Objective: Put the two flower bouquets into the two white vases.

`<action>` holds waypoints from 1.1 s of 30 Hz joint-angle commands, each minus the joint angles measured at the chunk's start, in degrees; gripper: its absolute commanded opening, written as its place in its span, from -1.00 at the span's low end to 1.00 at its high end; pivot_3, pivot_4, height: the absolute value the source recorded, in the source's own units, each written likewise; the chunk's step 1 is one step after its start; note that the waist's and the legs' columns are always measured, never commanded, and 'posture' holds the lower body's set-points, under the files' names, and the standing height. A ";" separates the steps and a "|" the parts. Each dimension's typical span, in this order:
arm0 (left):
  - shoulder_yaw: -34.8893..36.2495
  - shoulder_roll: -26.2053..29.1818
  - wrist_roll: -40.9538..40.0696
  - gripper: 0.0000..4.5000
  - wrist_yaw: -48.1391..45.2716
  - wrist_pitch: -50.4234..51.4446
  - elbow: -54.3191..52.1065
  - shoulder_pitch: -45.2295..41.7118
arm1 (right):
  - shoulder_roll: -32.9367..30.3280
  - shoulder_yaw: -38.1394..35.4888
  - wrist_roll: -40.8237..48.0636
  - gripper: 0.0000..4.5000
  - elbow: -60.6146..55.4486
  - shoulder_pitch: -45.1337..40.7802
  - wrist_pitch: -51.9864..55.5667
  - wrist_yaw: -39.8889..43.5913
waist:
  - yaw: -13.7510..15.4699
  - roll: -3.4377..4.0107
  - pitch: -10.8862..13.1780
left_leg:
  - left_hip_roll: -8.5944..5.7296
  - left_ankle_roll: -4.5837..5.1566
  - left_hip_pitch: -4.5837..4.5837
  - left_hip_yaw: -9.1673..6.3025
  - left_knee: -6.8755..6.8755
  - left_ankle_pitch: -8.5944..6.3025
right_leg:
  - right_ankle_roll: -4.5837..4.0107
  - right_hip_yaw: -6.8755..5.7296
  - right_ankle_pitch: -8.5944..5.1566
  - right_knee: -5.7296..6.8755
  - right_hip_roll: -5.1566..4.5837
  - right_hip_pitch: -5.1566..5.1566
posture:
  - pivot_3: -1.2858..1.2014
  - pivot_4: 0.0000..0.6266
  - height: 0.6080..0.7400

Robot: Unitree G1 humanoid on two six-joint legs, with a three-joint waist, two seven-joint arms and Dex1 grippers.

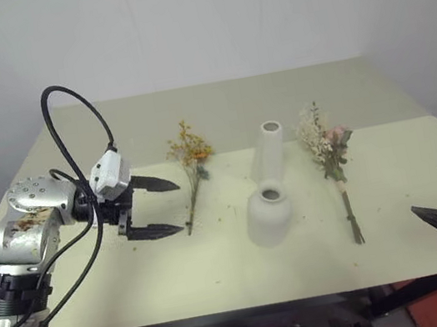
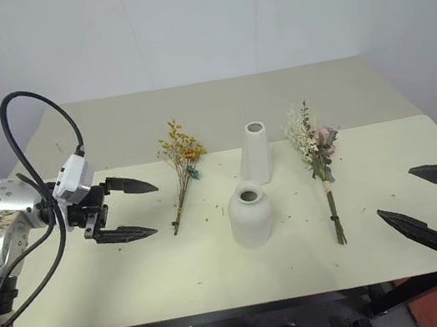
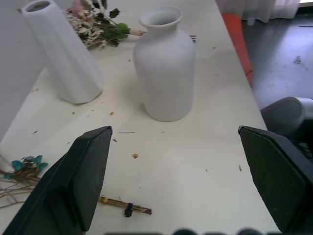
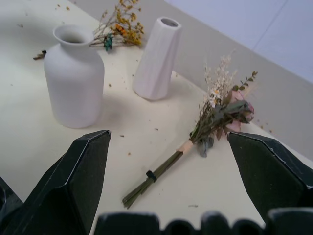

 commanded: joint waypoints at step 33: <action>1.58 -2.14 -2.19 1.00 10.42 -0.78 -3.39 0.79 | -12.12 26.44 -15.34 0.99 4.74 -21.18 20.39 -20.93 | -0.25 -0.03 -0.01 | -0.01 0.00 -0.04 -0.01 0.08 0.01 | -0.04 0.03 0.05 0.06 0.00 -0.05 | 0.03 -0.52 1.00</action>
